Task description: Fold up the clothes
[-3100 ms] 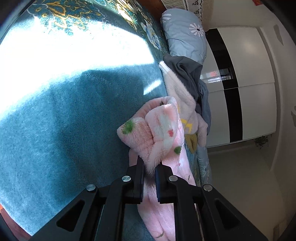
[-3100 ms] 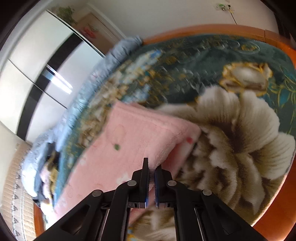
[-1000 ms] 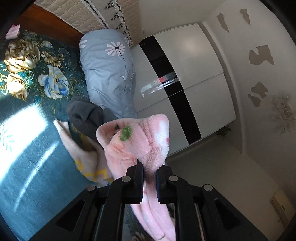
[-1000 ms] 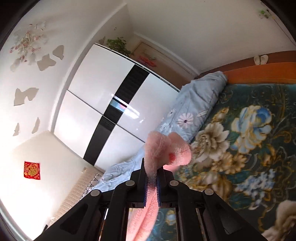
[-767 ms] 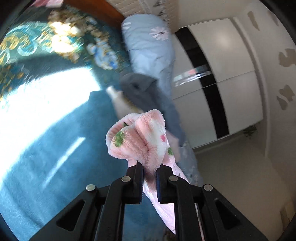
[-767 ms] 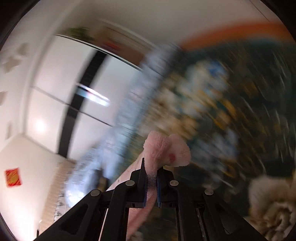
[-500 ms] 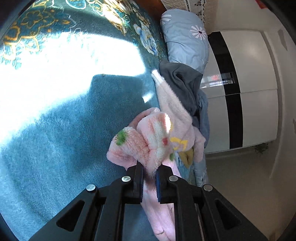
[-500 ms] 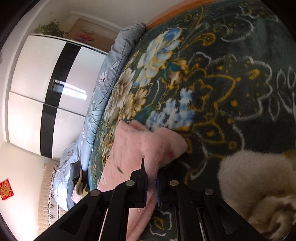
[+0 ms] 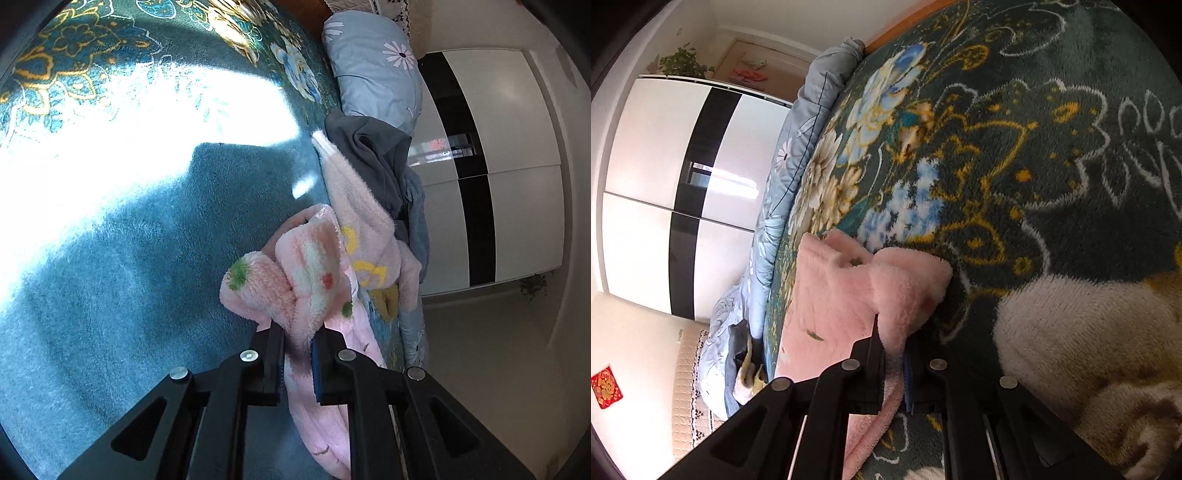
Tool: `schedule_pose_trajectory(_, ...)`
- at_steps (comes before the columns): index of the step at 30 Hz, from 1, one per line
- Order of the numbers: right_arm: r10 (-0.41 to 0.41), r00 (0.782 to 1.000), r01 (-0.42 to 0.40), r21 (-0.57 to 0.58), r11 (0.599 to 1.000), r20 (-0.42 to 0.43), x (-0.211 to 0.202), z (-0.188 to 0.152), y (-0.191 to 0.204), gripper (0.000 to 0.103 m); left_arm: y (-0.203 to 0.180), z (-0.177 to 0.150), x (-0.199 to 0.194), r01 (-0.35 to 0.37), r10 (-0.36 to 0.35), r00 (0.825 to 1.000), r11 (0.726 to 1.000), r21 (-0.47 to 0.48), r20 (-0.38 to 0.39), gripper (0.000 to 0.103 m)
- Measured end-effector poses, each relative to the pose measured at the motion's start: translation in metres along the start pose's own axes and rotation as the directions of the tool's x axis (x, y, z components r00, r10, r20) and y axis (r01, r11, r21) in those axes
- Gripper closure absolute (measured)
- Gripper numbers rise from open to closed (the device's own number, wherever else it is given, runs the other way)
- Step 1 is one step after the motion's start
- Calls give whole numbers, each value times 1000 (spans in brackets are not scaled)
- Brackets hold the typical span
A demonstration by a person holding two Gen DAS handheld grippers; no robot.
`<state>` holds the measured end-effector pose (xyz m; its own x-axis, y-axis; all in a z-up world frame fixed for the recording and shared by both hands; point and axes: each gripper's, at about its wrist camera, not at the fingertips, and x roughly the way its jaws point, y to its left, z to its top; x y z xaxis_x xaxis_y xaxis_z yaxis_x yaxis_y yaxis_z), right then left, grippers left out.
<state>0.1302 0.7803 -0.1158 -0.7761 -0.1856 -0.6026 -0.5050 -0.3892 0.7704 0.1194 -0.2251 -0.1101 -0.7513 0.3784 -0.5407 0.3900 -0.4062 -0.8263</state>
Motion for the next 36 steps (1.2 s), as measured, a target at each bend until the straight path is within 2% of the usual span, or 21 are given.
schedule_pose_trajectory(3,23,1000,-23,2,1000,-1,1,0,-5,95,-5,-3,-16,-24,23,1000,1000,7,4,87)
schedule_pose_trajectory(8,41,999,-41,-6,999,-16,1,2,-7,95,-16,-5,-76,-48,46,990,999,14,132,84)
schedule_pose_trajectory(10,44,999,-44,-9,999,-14,0,1,-7,95,-45,-15,-83,-65,49,987,992,104,150,83)
schedule_pose_trajectory(11,45,999,-45,-8,999,-13,-1,1,-7,95,-65,-25,-77,-64,43,990,985,161,134,83)
schedule_pose_trajectory(13,47,999,-47,-3,999,-14,-4,-1,-9,95,-112,-54,-44,-29,17,999,957,289,42,80)
schedule_pose_trajectory(15,45,999,-45,9,999,-25,-5,0,-9,95,-157,-104,4,9,35,995,901,435,-93,78)
schedule_pose_trajectory(16,43,999,-42,16,999,-32,-6,0,-9,95,-180,-129,29,35,52,986,864,503,-159,78)
schedule_pose_trajectory(19,23,998,-22,12,1000,-52,-10,3,-6,94,-234,-213,98,124,138,938,724,679,-318,77)
schedule_pose_trajectory(22,3,998,-3,-15,1000,-60,-10,4,-2,94,-262,-300,143,198,230,896,558,806,-379,77)
schedule_pose_trajectory(24,4,998,-5,-19,1000,-65,-10,4,-3,94,-268,-343,159,256,240,880,489,834,-411,77)
schedule_pose_trajectory(27,17,997,-18,-17,1000,-70,-9,4,-6,94,-258,-374,188,270,277,850,502,821,-449,76)
schedule_pose_trajectory(30,19,997,-21,-30,999,-69,-10,4,-6,94,-231,-382,211,216,338,816,573,791,-468,76)
schedule_pose_trajectory(32,16,998,-18,-39,999,-64,-12,2,-6,94,-221,-378,213,228,298,816,621,750,-495,76)
schedule_pose_trajectory(34,4,999,-7,-53,999,-50,-14,0,-3,94,-216,-374,213,239,273,807,660,713,-523,76)
schedule_pose_trajectory(36,-22,999,20,-72,997,-29,-18,-4,5,94,-214,-370,213,242,265,800,679,693,-539,76)
